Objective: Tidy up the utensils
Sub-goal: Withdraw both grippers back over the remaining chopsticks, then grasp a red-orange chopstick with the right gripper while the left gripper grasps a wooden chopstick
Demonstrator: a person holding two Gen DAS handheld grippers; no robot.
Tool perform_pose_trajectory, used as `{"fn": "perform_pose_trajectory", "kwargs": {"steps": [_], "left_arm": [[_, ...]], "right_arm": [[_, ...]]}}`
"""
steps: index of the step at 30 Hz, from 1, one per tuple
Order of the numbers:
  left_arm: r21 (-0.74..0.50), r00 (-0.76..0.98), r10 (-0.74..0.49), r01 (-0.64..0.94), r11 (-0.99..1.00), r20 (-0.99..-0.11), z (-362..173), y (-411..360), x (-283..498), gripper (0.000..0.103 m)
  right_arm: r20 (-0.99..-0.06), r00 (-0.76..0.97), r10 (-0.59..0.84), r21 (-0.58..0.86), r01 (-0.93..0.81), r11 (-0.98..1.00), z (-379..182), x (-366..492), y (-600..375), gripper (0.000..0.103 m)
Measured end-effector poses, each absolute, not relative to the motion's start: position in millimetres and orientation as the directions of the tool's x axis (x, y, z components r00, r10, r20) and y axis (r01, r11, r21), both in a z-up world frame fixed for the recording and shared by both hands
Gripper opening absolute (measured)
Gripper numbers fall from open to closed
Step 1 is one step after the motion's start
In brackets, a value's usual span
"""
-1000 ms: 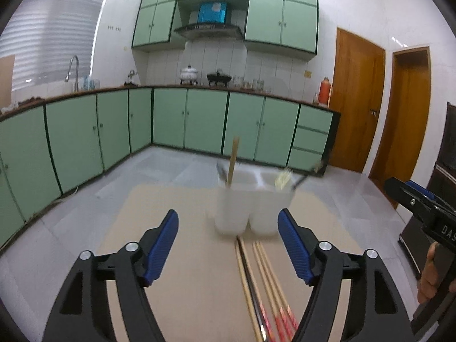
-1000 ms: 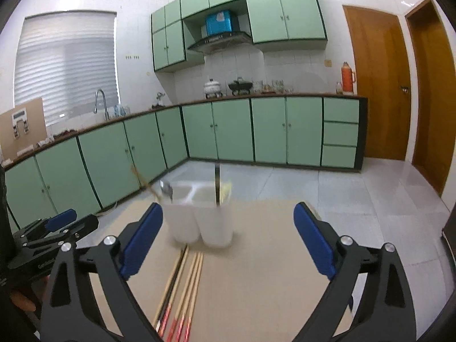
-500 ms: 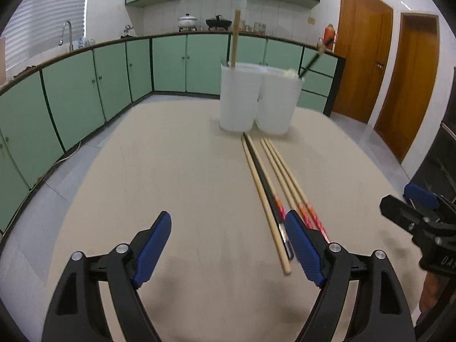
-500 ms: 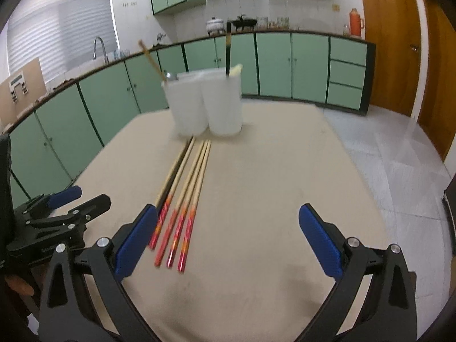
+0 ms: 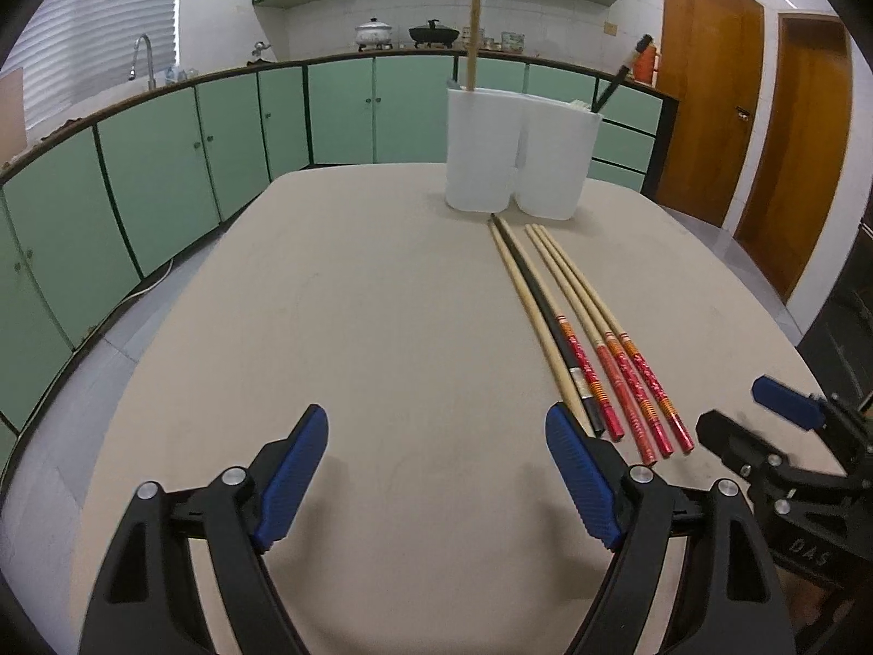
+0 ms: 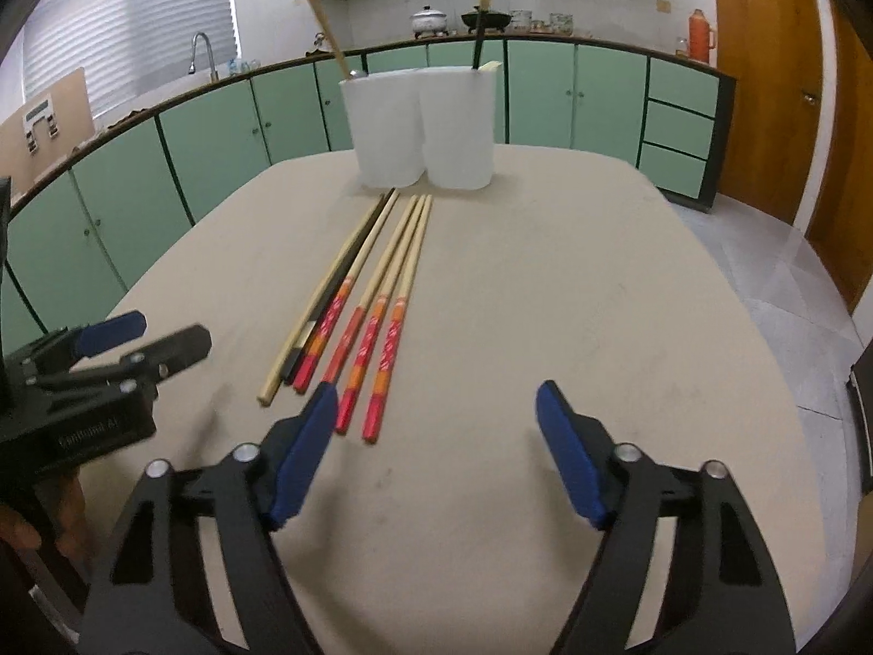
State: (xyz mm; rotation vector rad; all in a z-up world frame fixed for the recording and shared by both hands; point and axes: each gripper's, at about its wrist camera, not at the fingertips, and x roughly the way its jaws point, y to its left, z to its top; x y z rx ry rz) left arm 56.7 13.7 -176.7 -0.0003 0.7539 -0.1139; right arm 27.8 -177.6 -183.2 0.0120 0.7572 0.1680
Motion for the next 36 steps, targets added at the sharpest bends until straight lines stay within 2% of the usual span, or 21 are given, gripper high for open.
{"fn": "perform_pose_trajectory", "kwargs": {"steps": [5,10,16,21,24,36], "left_arm": [[-0.05,0.721,-0.103,0.095,0.994,-0.685,-178.8,18.7,55.4,0.08],[-0.06,0.714,-0.115,0.102,0.993,-0.69,-181.3,18.0,55.9,0.08],[-0.065,0.713,-0.125,0.111,0.992,-0.69,-182.2,15.7,56.5,0.08],[-0.075,0.712,-0.136,0.117,0.99,-0.689,-182.7,11.5,56.6,0.08],[-0.069,0.712,-0.14,0.127,0.989,-0.689,-183.2,7.1,55.5,0.08],[-0.066,0.672,-0.166,0.173,0.983,-0.722,-191.1,-18.2,54.7,0.08]], "right_arm": [[-0.694,0.704,0.151,0.049,-0.163,0.985,-189.6,27.9,-170.0,0.052],[-0.706,0.693,0.144,0.03,-0.174,0.984,-191.9,28.0,-166.7,0.041],[-0.718,0.683,0.13,0.003,-0.184,0.983,-193.8,30.1,-161.0,0.033],[-0.712,0.69,0.127,-0.019,-0.199,0.98,-194.4,28.0,-157.4,0.018],[-0.71,0.69,0.142,-0.007,-0.209,0.978,-194.6,28.4,-158.6,0.006],[-0.701,0.698,0.146,0.061,-0.145,0.988,-189.2,28.1,-191.1,0.005]]}}
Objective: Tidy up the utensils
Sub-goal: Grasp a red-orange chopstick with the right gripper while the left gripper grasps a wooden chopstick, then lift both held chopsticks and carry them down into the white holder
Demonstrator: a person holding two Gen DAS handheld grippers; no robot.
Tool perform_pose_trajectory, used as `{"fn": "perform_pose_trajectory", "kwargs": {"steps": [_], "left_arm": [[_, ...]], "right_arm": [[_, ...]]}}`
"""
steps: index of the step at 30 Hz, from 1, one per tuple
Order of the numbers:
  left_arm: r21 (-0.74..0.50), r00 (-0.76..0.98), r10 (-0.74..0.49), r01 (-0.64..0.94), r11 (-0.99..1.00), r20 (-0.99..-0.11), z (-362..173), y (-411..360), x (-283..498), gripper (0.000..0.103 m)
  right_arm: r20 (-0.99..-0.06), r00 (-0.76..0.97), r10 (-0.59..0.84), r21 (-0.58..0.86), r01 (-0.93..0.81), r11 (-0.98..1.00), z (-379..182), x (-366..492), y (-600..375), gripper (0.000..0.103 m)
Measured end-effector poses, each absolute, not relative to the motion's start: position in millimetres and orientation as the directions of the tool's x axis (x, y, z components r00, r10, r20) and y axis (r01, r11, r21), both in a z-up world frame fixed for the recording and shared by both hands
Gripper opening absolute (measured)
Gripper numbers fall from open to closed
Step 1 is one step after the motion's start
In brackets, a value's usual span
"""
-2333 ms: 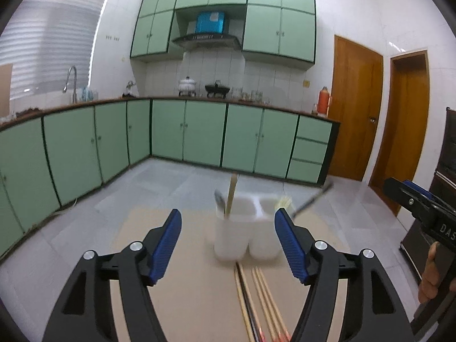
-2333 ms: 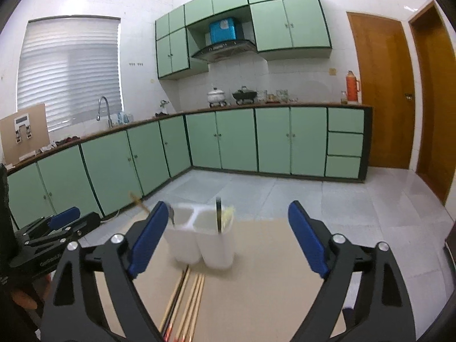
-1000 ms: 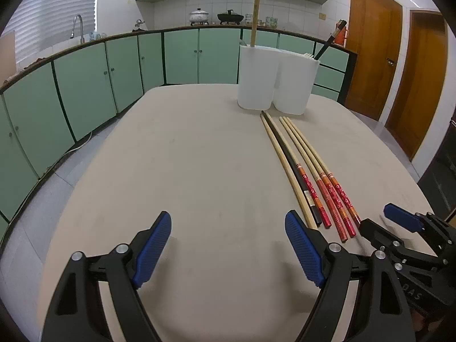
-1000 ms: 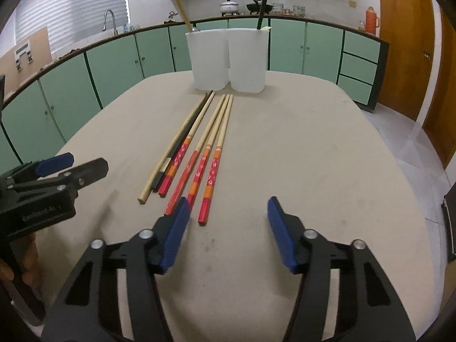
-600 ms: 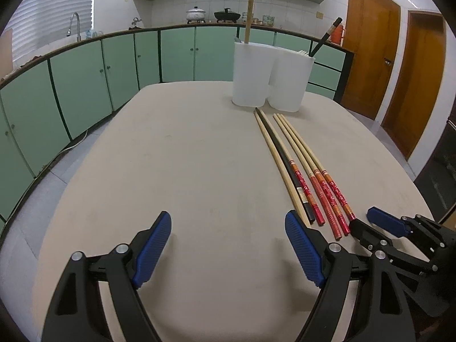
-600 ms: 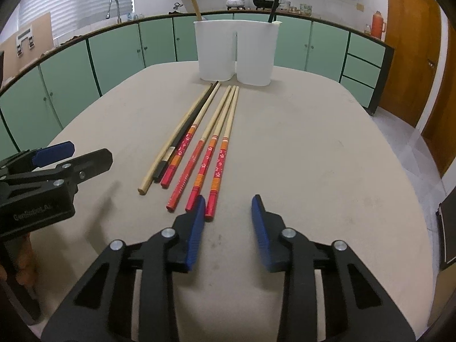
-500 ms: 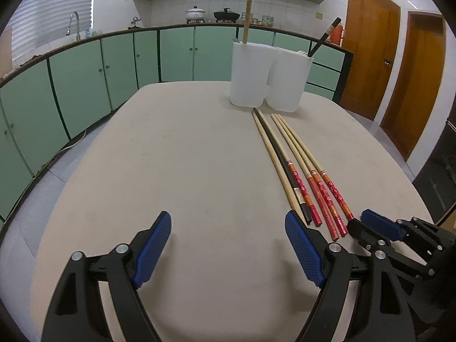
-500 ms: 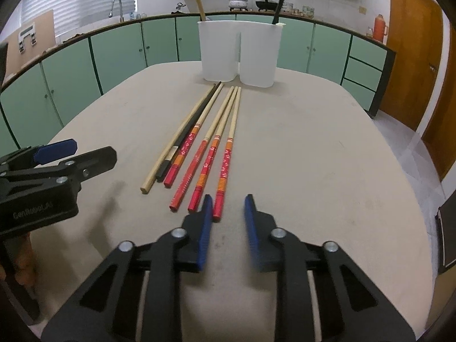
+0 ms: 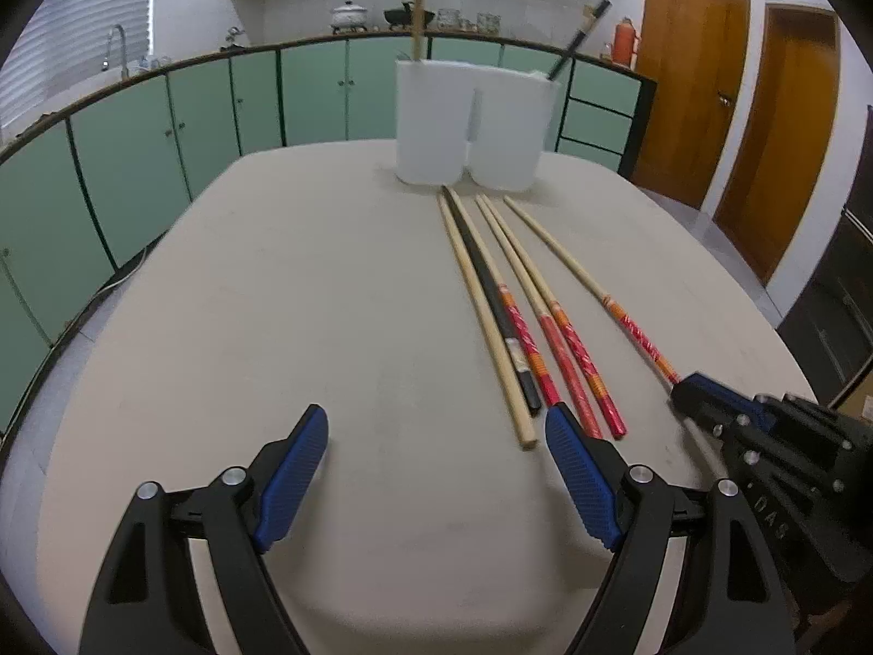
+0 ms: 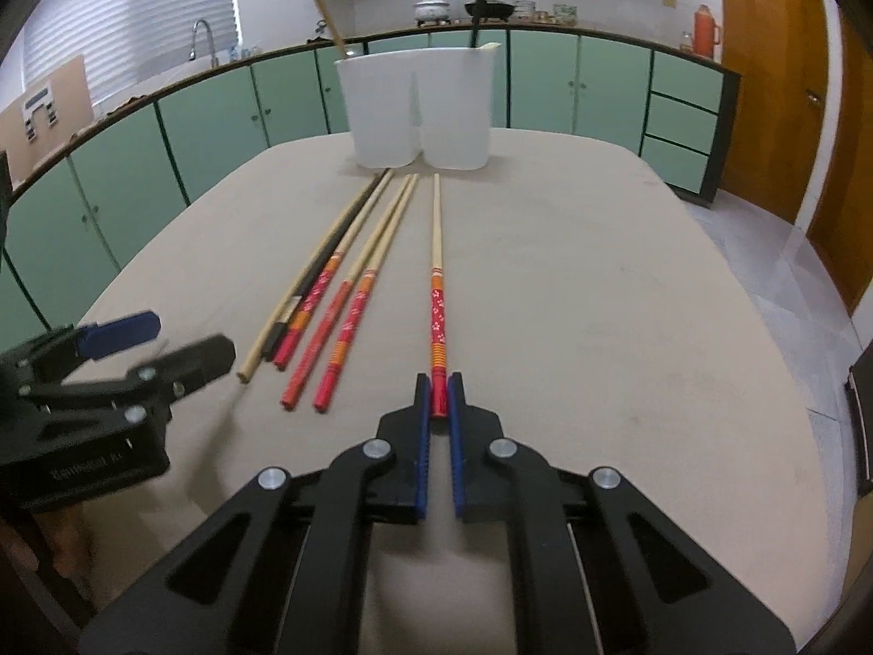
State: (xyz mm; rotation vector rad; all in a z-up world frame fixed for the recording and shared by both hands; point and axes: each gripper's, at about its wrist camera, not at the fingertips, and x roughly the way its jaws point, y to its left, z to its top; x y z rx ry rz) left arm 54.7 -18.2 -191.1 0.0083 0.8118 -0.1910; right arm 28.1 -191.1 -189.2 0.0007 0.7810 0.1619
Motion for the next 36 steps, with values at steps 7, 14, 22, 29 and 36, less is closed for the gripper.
{"fn": "perform_pose_trajectory", "kwargs": {"steps": [7,14,22,29,36], "left_arm": [[-0.051,0.655,-0.164,0.188,0.981,-0.737,-197.4,-28.7,57.3,0.07],[-0.044,0.666,-0.162,0.19,0.981,-0.728,-197.9,-32.6,56.4,0.048],[-0.069,0.666,-0.193,0.208,0.976,-0.721,-196.5,-31.7,55.8,0.007],[-0.079,0.697,-0.19,0.188,0.979,-0.692,-181.5,-25.5,52.9,0.007],[-0.073,0.748,-0.174,0.167,0.983,-0.64,-151.6,-17.6,47.7,0.006]], "right_arm": [[-0.694,0.704,0.153,0.065,-0.15,0.987,-189.4,26.4,-193.2,0.005],[-0.691,0.705,0.159,0.078,-0.146,0.986,-189.6,25.2,-196.7,0.005],[-0.686,0.711,0.158,0.074,-0.147,0.986,-187.7,24.4,-197.1,0.005],[-0.656,0.739,0.154,0.056,-0.156,0.986,-175.5,20.7,-196.3,0.005],[-0.624,0.768,0.146,0.03,-0.163,0.986,-158.5,19.0,-196.6,0.005]]}}
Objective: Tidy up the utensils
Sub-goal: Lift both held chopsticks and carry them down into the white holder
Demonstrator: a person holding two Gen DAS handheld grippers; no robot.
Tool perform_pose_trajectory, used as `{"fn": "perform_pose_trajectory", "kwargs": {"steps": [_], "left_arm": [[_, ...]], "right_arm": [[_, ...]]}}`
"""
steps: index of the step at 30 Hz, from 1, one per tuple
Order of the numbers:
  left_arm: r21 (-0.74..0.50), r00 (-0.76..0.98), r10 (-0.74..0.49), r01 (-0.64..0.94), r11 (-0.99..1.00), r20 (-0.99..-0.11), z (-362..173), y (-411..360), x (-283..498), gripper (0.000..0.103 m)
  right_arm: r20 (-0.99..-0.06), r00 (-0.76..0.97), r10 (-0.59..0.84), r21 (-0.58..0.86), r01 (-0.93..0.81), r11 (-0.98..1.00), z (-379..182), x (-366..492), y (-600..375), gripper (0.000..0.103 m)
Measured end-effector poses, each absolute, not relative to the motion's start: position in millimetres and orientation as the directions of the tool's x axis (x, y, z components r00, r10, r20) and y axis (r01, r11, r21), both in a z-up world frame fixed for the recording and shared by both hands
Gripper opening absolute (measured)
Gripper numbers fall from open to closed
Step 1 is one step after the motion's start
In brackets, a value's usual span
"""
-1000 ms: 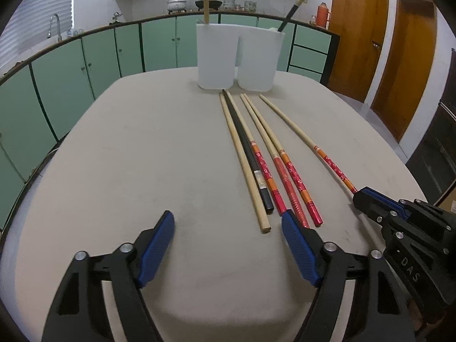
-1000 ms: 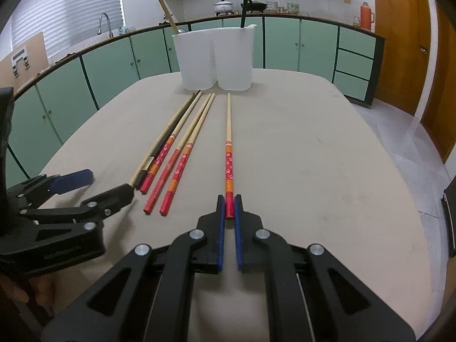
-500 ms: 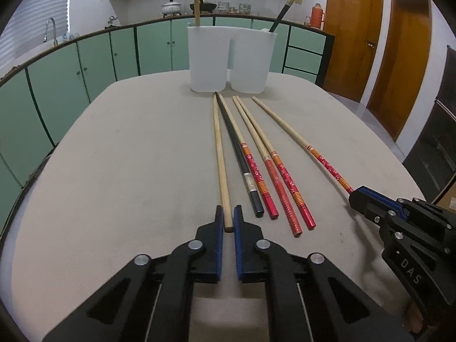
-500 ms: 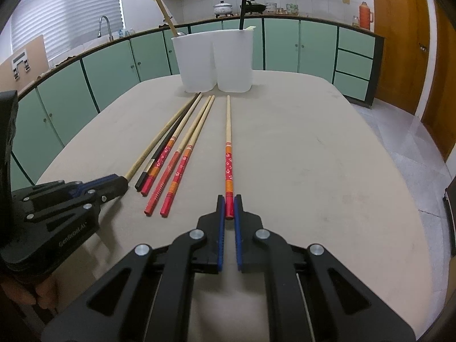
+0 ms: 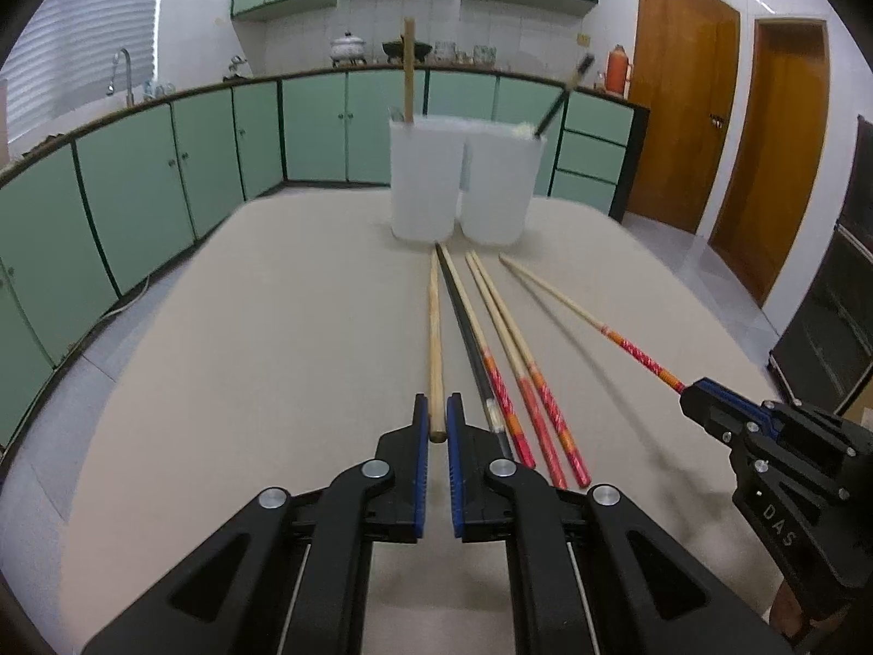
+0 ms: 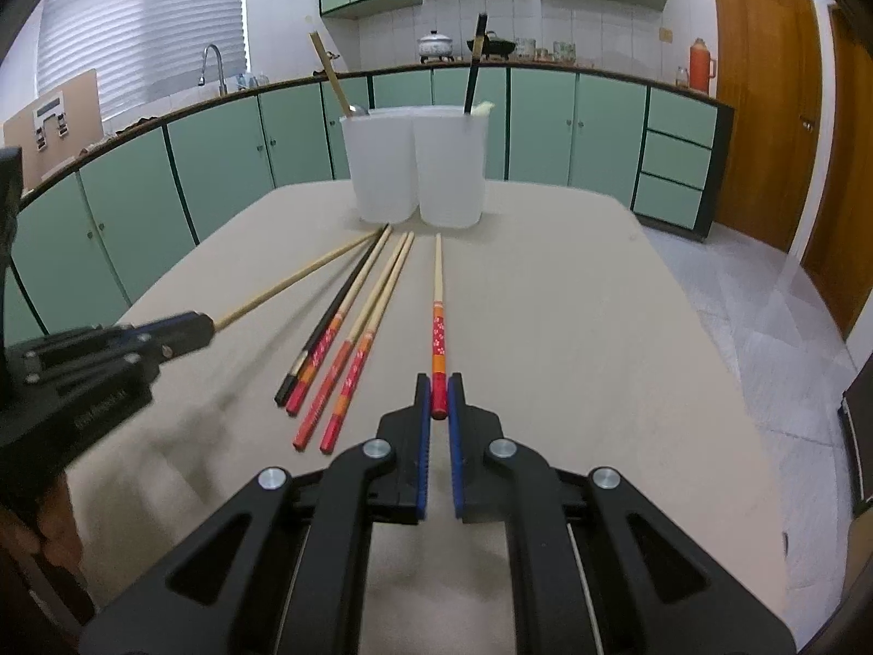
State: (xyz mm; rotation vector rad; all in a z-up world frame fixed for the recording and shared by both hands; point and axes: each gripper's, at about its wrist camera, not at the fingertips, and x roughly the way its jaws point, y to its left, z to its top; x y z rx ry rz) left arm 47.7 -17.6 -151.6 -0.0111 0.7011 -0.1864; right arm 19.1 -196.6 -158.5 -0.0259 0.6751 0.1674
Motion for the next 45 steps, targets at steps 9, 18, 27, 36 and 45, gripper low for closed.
{"fn": "perform_pose_trajectory", "kwargs": {"steps": [9,18,27,36,45], "left_arm": [[-0.093,0.823,-0.194,0.171,0.981,-0.534,-96.5,-11.7,50.9,0.006],[-0.099,0.872,-0.214,0.189,0.977,-0.441,-46.1,-13.3,72.7,0.006],[-0.1,0.886,-0.232,0.209,0.973,-0.403,-14.1,-17.7,102.2,0.006],[-0.101,0.894,-0.268,0.249,0.963,-0.359,19.0,-19.1,111.2,0.006],[-0.102,0.915,-0.299,0.281,0.954,-0.272,61.0,-19.9,128.4,0.006]], "right_arm": [[-0.55,0.821,0.149,0.013,-0.17,0.985,-114.9,24.4,-200.7,0.005],[-0.481,0.855,0.194,0.036,-0.203,0.979,-56.6,48.6,-207.2,0.005],[-0.496,0.832,0.247,0.089,-0.233,0.968,-9.0,94.5,-215.0,0.005],[-0.491,0.82,0.293,0.079,-0.294,0.953,28.5,117.6,-214.2,0.005],[-0.412,0.851,0.325,0.078,-0.323,0.943,77.5,136.8,-215.0,0.005]]}}
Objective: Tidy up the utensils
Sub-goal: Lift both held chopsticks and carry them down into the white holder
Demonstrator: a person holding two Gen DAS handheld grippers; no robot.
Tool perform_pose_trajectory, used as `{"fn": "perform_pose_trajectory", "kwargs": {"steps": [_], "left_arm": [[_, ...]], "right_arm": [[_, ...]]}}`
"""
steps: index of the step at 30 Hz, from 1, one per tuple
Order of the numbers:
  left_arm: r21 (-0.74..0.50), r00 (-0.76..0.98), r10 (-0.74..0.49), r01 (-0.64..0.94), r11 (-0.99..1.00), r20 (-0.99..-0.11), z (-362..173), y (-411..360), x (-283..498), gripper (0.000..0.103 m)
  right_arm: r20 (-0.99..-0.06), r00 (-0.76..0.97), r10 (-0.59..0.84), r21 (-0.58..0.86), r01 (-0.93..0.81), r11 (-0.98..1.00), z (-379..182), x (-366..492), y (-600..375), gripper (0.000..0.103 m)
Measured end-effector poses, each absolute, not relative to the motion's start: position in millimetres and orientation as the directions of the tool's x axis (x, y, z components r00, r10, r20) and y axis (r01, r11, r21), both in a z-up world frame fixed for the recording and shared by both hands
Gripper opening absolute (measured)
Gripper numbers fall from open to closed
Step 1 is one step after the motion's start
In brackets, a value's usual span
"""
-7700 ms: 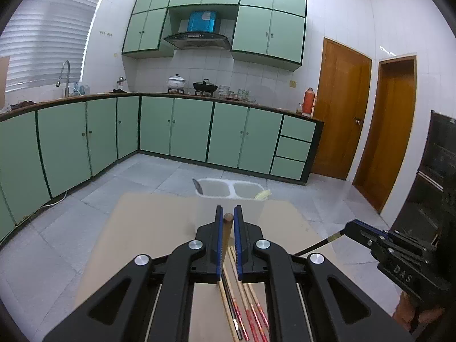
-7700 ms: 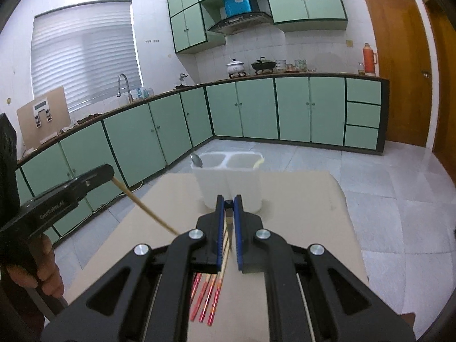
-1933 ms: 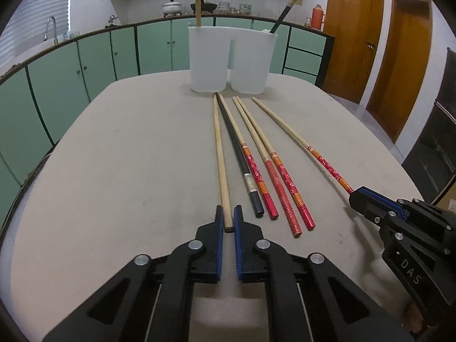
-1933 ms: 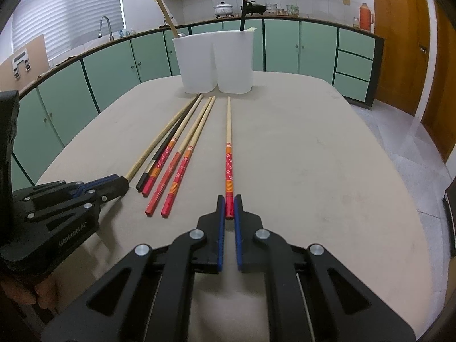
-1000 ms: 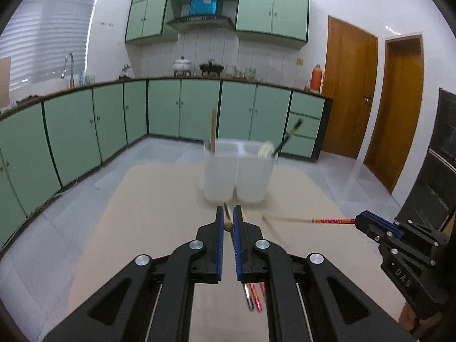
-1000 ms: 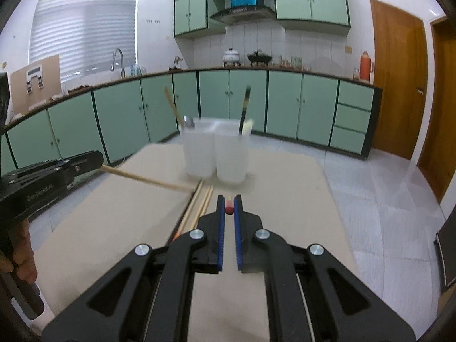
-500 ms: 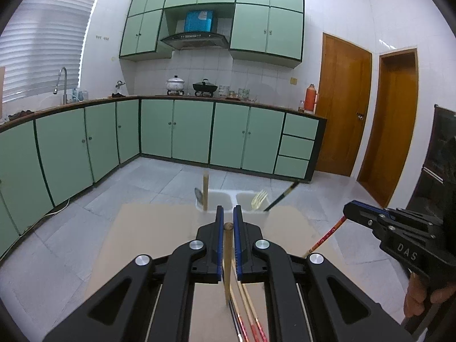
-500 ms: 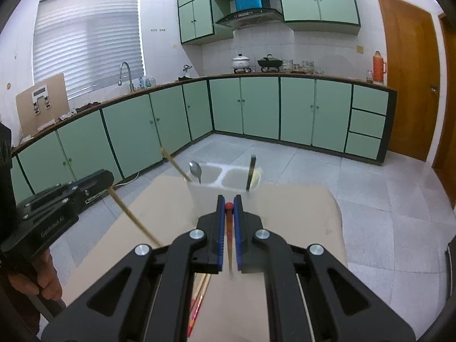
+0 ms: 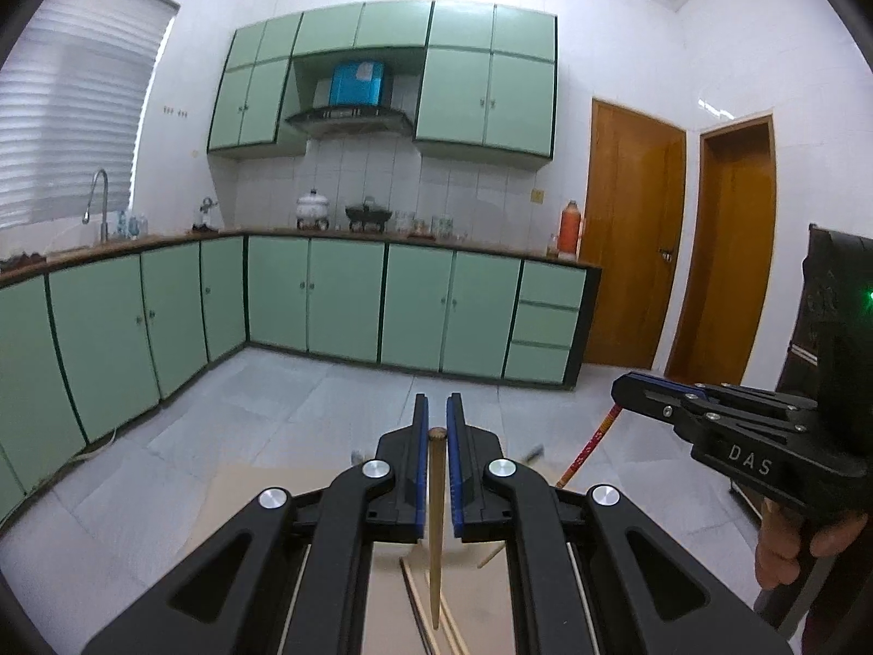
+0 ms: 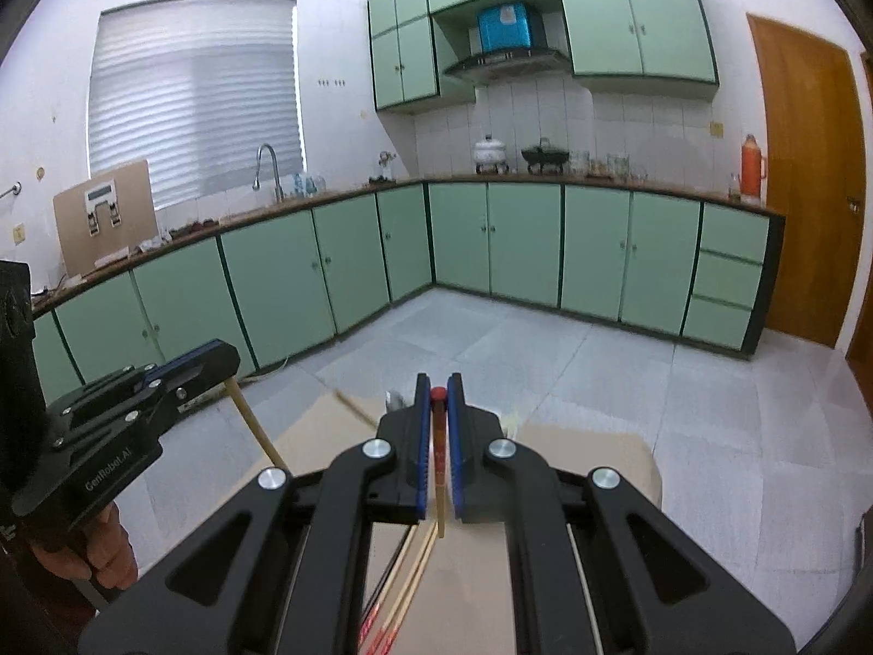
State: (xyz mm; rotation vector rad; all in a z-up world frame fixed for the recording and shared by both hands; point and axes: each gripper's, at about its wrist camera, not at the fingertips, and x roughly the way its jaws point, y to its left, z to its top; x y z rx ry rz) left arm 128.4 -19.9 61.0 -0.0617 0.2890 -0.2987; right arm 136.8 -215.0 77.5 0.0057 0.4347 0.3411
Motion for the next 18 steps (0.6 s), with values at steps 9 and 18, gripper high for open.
{"fn": "perform_pose_trajectory", "kwargs": {"steps": [9,18], "left_arm": [[-0.086,0.947,-0.29,0.28,0.956,-0.139,118.9,-24.7,174.3,0.006],[-0.072,0.956,-0.257,0.249,0.966,-0.141,117.3,-35.0,237.5,0.006]], "right_arm": [[-0.322,0.897,0.303,0.059,-0.3,0.952,127.6,180.4,-218.7,0.005],[-0.377,0.888,0.265,0.047,-0.268,0.962,108.4,232.1,-219.8,0.005]]}}
